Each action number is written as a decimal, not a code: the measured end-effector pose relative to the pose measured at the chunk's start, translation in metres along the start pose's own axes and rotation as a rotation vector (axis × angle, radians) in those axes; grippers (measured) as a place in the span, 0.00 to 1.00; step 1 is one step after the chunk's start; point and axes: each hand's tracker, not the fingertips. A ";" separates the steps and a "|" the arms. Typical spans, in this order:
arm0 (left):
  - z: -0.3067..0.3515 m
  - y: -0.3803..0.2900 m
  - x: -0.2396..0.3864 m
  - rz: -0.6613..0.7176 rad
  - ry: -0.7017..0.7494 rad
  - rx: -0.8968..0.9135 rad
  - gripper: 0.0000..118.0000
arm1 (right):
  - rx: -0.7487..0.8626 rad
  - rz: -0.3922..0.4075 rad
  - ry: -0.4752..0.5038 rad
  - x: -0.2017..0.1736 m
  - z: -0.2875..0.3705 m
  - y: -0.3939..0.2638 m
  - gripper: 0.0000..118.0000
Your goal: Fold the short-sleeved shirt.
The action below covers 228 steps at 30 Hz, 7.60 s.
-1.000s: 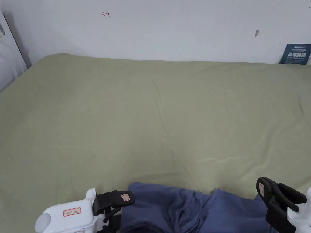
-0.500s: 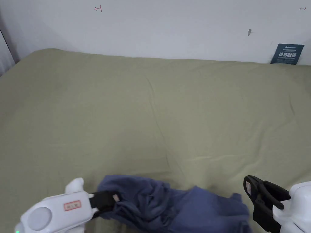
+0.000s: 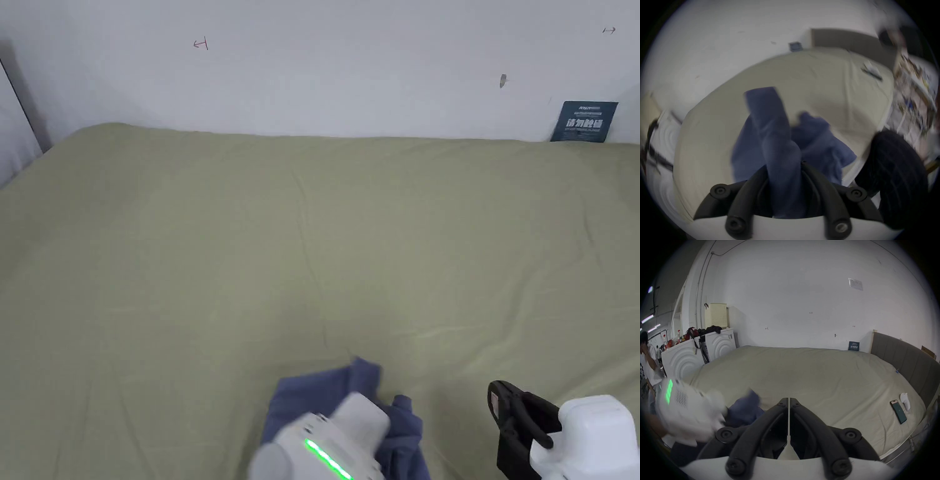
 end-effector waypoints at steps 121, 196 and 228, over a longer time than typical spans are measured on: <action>0.231 0.079 -0.183 0.445 0.443 0.733 0.00 | 0.268 -0.012 -0.166 0.018 -0.025 0.193 0.06; 0.235 0.070 -0.175 0.499 0.356 0.778 0.96 | 0.248 -0.179 -0.150 -0.007 0.009 0.206 1.00; 0.236 0.079 -0.168 0.473 0.345 0.793 0.96 | 0.246 -0.002 -0.215 -0.011 -0.016 0.198 1.00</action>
